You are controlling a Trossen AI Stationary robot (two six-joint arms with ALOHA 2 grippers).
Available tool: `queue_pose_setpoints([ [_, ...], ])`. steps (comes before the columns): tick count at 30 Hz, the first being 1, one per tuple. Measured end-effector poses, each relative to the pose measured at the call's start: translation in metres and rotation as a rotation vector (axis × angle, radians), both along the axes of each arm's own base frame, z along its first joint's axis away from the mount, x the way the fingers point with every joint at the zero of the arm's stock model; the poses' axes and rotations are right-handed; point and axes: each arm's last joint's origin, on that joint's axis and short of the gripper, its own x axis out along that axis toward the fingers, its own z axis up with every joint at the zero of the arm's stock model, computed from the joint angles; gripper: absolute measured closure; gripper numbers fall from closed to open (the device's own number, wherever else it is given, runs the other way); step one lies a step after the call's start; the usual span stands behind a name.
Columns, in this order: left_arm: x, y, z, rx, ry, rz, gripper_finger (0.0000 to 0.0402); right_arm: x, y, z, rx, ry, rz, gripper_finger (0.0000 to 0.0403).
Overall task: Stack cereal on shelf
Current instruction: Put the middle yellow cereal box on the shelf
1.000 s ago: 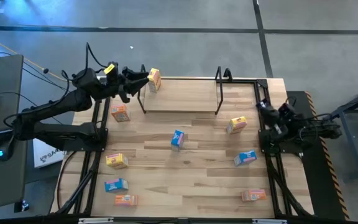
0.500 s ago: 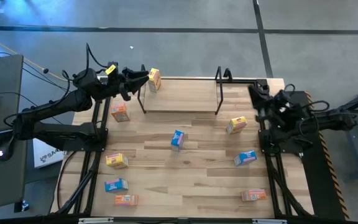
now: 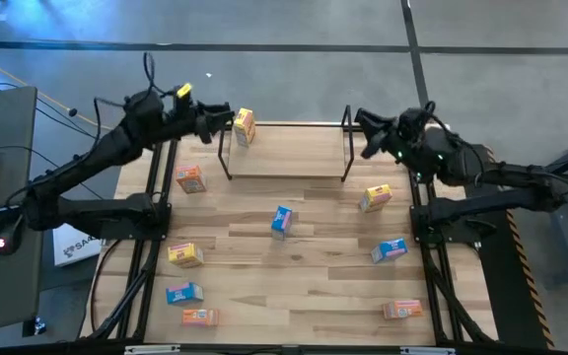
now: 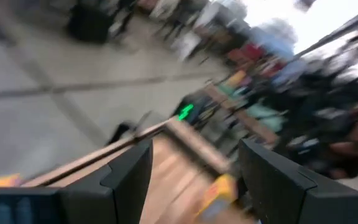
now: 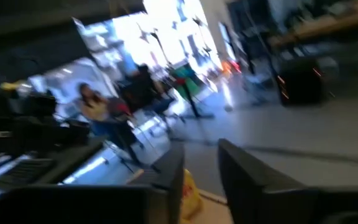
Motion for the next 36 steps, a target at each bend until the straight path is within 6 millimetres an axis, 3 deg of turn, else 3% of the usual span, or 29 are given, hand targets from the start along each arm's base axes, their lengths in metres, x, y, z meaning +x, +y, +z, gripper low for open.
queue_pose_setpoints([
  [7, 0.011, 0.060, -0.012, -0.247, 0.385, 0.157, 0.0172, 0.007, -0.018, 0.008, 0.092, 0.064, -0.085, 0.0176],
  [15, 0.055, 0.120, -0.031, -0.424, 0.654, 0.171, 0.0172, 0.015, -0.027, 0.002, 0.109, 0.103, -0.064, 0.0158],
  [21, 0.076, 0.139, -0.036, -0.371, 0.764, 0.273, 0.0172, 0.016, -0.027, 0.000, 0.115, 0.121, -0.051, 0.0158],
  [29, 0.094, 0.154, -0.069, -0.486, 0.795, 0.230, 0.0172, 0.016, -0.027, -0.002, 0.117, 0.149, -0.051, 0.0158],
  [36, 0.102, 0.157, -0.082, -0.451, 0.877, 0.300, 0.0172, 0.015, -0.027, -0.004, 0.119, 0.165, -0.052, 0.0158],
])
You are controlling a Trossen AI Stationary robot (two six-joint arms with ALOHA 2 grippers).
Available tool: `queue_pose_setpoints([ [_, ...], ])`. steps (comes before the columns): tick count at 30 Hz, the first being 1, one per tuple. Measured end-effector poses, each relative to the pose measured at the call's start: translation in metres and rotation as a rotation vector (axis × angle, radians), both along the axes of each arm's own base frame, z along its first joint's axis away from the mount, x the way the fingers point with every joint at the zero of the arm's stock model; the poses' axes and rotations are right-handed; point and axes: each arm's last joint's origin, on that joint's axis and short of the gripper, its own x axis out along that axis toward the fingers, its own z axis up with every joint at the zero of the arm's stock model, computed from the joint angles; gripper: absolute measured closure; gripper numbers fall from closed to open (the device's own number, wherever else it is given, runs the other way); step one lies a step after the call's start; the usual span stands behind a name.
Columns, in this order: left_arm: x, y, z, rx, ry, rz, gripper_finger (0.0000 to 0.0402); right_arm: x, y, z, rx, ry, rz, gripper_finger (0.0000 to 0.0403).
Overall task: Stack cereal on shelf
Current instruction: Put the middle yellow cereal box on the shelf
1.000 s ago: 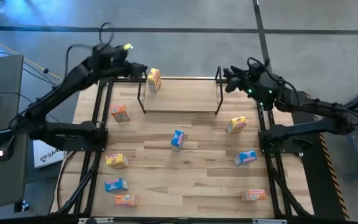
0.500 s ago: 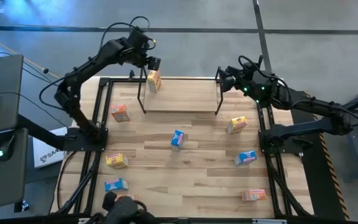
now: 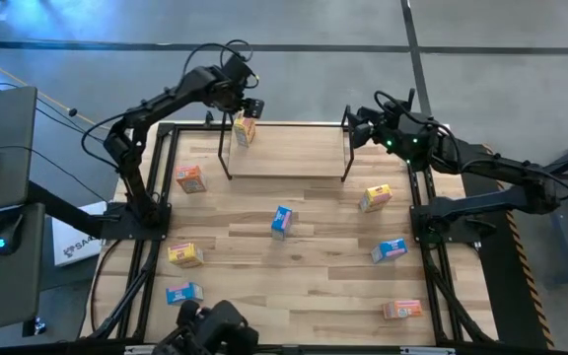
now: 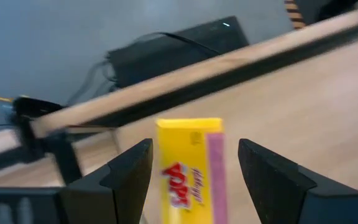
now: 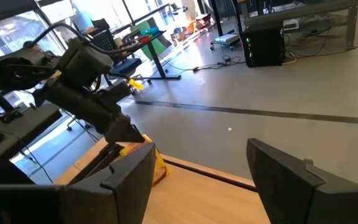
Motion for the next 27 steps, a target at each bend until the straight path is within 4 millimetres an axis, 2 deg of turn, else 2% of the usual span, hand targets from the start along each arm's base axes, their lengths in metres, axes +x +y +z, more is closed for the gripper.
queue_pose_setpoints([
  [6, 0.002, -0.005, -0.001, 0.000, 0.031, -0.011, 0.0172, 0.000, 0.000, -0.002, 0.007, 0.016, -0.001, 0.0158],
  [15, 0.006, -0.003, -0.018, -0.061, 0.097, -0.019, 0.0172, 0.000, 0.000, -0.002, 0.010, 0.015, -0.002, 0.0158],
  [21, 0.011, -0.006, -0.018, -0.046, 0.101, -0.062, 0.0173, -0.001, 0.000, -0.002, 0.010, 0.015, -0.002, 0.0158],
  [24, 0.011, -0.007, -0.018, -0.038, 0.116, -0.100, 0.0189, -0.001, 0.000, -0.002, 0.010, 0.015, -0.002, 0.0158],
  [27, 0.013, -0.008, -0.018, -0.025, 0.134, -0.125, 0.0230, -0.001, 0.000, -0.002, 0.012, 0.020, -0.001, 0.0158],
])
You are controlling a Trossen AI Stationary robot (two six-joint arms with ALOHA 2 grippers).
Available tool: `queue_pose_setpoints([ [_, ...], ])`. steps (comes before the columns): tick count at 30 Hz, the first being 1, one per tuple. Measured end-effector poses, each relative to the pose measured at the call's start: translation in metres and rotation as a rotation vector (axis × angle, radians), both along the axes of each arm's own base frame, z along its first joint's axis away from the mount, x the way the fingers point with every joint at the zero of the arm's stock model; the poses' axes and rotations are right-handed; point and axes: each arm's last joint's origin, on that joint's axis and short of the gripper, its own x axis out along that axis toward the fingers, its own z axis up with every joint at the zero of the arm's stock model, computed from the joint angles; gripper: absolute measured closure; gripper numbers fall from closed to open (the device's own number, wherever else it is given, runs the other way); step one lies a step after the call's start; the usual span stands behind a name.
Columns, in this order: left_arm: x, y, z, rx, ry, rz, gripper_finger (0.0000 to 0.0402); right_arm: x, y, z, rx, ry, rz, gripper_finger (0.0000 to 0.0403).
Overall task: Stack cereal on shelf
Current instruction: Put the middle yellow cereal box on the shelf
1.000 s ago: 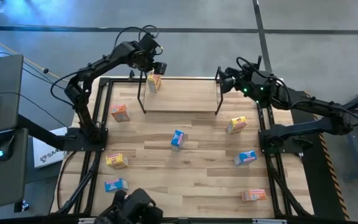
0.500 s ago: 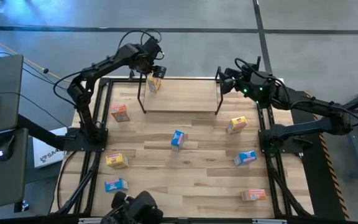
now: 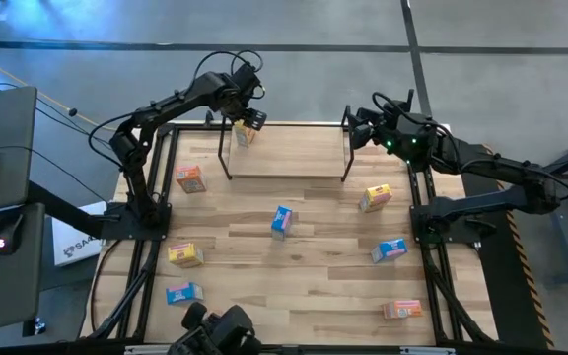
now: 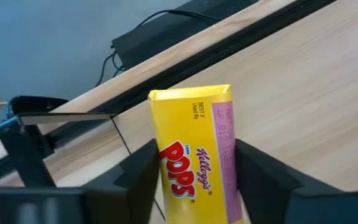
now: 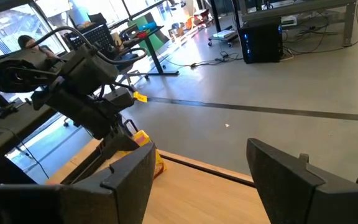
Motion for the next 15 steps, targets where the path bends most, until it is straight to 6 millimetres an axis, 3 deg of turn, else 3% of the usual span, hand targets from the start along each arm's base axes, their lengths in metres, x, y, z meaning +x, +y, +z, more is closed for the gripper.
queue_pose_setpoints([
  [7, 0.0023, 0.0005, 0.0009, 0.046, 0.032, -0.108, 0.0313, -0.0001, 0.0000, -0.0004, 0.001, 0.004, 0.000, 0.0158],
  [15, 0.0045, -0.0001, 0.0012, 0.104, 0.124, -0.537, 0.0310, 0.0004, -0.0001, -0.0010, 0.028, -0.021, -0.008, 0.0158],
])
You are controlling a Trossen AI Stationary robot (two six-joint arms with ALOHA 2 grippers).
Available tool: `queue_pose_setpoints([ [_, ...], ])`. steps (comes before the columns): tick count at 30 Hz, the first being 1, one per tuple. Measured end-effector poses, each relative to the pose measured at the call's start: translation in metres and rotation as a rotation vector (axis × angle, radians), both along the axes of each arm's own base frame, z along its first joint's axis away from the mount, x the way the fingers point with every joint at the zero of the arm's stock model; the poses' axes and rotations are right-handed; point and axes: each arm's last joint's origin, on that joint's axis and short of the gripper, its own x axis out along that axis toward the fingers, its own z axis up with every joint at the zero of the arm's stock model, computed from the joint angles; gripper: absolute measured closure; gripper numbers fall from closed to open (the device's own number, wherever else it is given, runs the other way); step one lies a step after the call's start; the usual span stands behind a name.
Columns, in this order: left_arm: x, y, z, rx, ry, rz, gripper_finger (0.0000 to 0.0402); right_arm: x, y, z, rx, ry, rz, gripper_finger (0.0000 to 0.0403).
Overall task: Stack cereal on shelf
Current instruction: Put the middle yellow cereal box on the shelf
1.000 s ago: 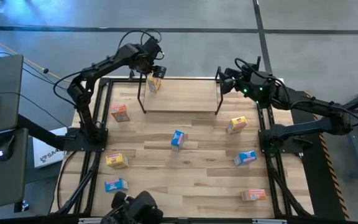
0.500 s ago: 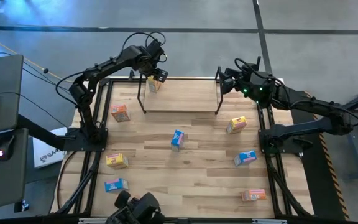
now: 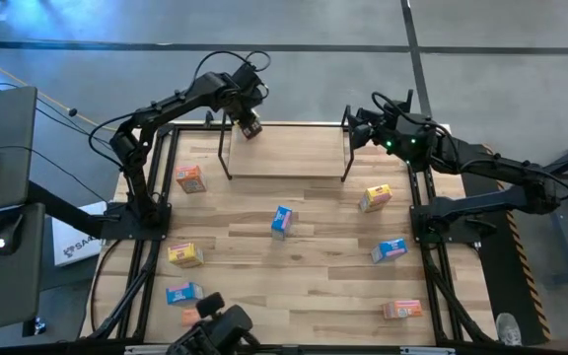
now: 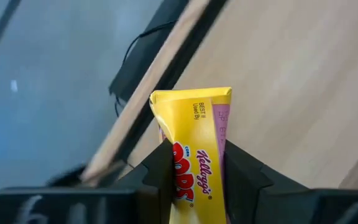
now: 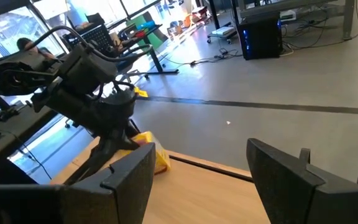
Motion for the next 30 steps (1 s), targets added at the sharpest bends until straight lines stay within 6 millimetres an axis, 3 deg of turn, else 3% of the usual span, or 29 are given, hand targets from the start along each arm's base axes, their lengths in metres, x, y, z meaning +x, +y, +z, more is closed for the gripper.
queue_pose_setpoints([
  [5, 0.001, 0.000, 0.000, 0.059, 0.068, -0.246, 0.0310, 0.002, 0.000, -0.001, 0.006, 0.004, -0.001, 0.0158],
  [11, -0.001, -0.004, 0.006, 0.057, 0.042, -0.375, 0.0310, 0.006, -0.001, -0.004, 0.035, -0.008, 0.007, 0.0158],
  [17, -0.010, -0.007, 0.017, 0.041, 0.002, -0.443, 0.0310, 0.008, -0.002, -0.007, 0.042, 0.004, 0.009, 0.0158],
  [23, -0.017, -0.005, 0.009, 0.008, 0.095, -0.543, 0.0309, 0.008, -0.002, -0.007, 0.059, -0.015, 0.008, 0.0158],
  [30, -0.013, -0.002, 0.007, 0.025, 0.076, -0.546, 0.0309, 0.008, -0.001, -0.007, 0.065, -0.016, 0.023, 0.0158],
])
